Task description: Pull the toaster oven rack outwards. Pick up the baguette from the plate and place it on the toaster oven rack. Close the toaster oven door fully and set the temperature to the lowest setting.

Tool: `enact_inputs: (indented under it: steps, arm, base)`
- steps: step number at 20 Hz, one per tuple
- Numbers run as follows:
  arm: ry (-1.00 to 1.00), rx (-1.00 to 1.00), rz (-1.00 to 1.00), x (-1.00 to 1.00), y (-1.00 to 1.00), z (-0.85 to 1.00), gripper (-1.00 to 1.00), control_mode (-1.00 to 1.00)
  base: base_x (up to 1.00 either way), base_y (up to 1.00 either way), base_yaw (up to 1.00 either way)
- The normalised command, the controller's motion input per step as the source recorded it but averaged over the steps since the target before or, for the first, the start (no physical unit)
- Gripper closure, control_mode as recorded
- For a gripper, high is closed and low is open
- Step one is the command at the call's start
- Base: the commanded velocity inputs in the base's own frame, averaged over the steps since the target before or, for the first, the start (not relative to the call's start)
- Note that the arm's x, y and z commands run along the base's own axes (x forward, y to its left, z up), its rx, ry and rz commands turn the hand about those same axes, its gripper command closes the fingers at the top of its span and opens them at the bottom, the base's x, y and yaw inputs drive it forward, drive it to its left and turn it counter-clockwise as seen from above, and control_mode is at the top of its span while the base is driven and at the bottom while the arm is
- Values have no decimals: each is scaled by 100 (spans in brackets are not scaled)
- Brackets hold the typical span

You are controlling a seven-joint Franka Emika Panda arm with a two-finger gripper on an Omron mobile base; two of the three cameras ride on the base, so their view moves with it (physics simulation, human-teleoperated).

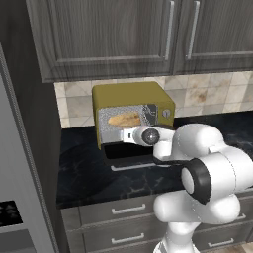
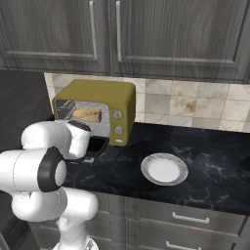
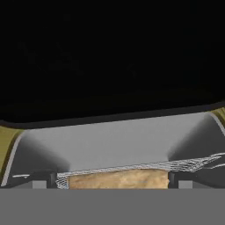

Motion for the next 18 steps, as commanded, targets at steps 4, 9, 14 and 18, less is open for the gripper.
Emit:
enact_inputs:
  steps: [4,9,14,18]
  arm:
    - [9,0,0,-8,0,93,-100,-100]
    - [3,0,0,-1,0,91,-100,-100]
    - [1,0,0,-9,0,100,-100,-100]
    - [6,0,0,-18,0,100,-100,-100]
  base:
    - [0,0,0]
    - [0,0,0]
    - [0,0,0]
    - [0,0,0]
